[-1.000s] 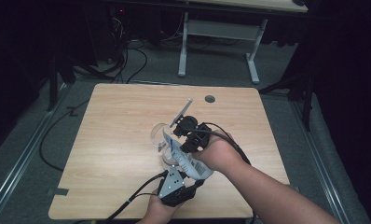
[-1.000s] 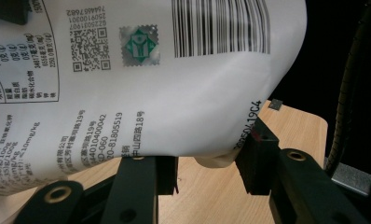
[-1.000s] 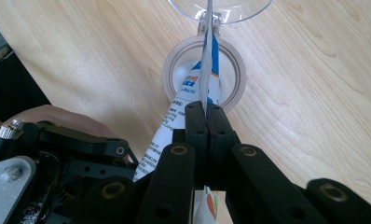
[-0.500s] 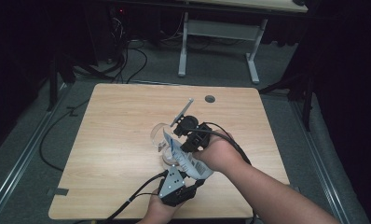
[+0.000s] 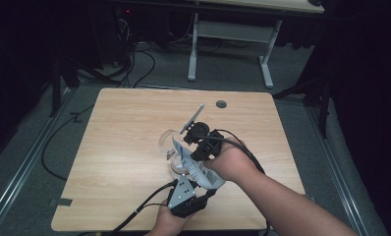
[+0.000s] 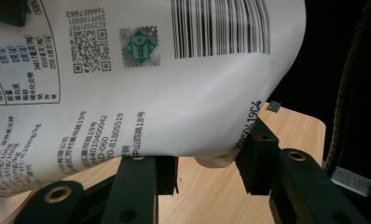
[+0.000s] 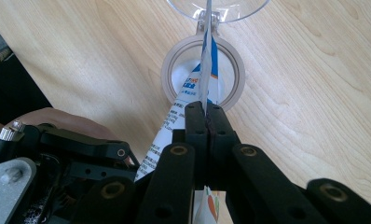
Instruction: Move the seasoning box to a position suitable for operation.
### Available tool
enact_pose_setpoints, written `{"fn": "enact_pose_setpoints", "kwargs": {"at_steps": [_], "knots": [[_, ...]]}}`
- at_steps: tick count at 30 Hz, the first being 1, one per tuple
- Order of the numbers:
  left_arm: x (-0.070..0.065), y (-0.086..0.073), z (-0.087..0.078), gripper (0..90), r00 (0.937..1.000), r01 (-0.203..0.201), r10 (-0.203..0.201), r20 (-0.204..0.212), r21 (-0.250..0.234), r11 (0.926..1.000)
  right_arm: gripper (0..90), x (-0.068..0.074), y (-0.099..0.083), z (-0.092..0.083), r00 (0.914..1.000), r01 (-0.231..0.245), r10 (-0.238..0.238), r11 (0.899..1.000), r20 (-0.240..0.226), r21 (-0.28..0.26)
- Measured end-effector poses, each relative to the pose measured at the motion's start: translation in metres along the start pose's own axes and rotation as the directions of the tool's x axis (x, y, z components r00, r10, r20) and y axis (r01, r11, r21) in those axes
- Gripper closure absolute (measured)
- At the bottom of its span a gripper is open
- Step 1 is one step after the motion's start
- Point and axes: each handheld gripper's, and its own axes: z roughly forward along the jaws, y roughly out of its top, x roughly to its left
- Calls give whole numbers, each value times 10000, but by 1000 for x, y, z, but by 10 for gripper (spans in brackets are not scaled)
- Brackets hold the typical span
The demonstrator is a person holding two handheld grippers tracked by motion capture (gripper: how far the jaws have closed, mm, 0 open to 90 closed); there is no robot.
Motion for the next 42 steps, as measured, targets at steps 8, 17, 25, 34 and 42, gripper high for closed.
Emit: {"fn": "enact_pose_setpoints", "kwargs": {"at_steps": [8,17,25,34,42], "knots": [[1,1,0,638,10000,58,-58,11,-31,10000,899,1,1,0,10000,-37,37,10000,-1,-11],[1,1,-1,637,10000,58,-58,14,-24,10000,899,1,3,1,10000,6,-6,10000,25,17],[2,2,-1,638,10000,51,-51,0,-45,10000,899,2,4,1,10000,29,-29,10000,18,-19],[2,2,-1,638,10000,83,-83,5,-88,9999,899,2,4,2,10000,27,-27,10000,12,-11],[2,2,-1,638,10000,82,-82,18,-107,9999,899,1,4,1,10000,23,-23,10000,15,-39]]}}
